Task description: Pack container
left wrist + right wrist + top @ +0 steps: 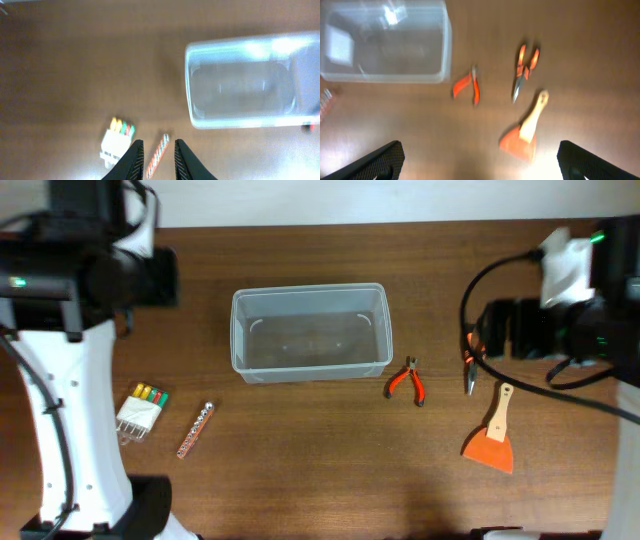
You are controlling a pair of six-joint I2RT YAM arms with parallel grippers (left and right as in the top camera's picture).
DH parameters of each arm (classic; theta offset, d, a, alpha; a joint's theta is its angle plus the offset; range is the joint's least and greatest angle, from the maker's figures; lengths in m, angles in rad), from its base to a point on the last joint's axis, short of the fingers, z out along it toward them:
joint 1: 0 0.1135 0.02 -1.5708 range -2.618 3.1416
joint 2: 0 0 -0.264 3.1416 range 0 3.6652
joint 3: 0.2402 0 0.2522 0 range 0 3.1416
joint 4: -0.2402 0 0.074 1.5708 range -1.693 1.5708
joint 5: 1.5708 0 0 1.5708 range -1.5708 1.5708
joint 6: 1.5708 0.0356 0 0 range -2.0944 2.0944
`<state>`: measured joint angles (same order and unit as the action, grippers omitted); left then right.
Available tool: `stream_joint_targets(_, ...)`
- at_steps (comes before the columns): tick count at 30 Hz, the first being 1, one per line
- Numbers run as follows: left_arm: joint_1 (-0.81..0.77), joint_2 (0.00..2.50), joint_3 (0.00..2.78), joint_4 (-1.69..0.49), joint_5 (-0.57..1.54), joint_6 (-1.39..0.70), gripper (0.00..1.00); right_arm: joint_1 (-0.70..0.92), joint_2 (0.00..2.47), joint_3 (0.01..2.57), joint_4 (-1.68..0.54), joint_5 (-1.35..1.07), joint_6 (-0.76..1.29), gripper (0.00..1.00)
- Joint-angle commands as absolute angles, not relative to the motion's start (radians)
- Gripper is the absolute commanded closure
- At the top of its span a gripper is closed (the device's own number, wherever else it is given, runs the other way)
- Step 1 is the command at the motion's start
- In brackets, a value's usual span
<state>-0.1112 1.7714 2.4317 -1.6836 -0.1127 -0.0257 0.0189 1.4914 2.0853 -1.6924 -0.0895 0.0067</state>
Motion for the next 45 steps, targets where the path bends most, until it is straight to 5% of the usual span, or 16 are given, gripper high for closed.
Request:
stream_joint_targets(1, -0.153, 1.69, 2.245, -1.68, -0.16, -0.02, 0.77, 0.014, 1.43, 1.931, -1.699, -0.075, 0.036, 0.02)
stream_joint_targets(7, -0.159, 1.499, 1.862, -1.612, -0.312, -0.143, 0.72, 0.014, 1.343, 1.626, -1.607, -0.074, 0.061, 0.01)
stream_joint_targets(8, -0.154, 1.465, 1.79, -1.571, -0.328, -0.164, 0.49, 0.014, 1.339, 1.574, -1.571, -0.075, 0.061, 0.01)
stream_joint_targets(9, -0.146, 1.437, 1.728, -1.522, -0.329, -0.172, 0.07, 0.014, 1.34, 1.524, -1.53, -0.075, 0.061, 0.01)
stream_joint_targets(10, -0.137, 1.413, 1.669, -1.466, -0.324, -0.173, 0.01, 0.014, 1.346, 1.482, -1.492, -0.076, 0.061, 0.01)
stream_joint_targets(20, 0.064, 1.423, 1.356, -1.075, -0.119, -0.095, 0.01, 0.033, 1.668, 1.311, -1.117, -0.108, -0.075, 0.01)
stream_joint_targets(45, 0.139, 1.466, 1.355, -1.039, -0.086, -0.073, 0.01, 0.081, 1.927, 1.275, -0.972, -0.042, -0.169, 0.01)
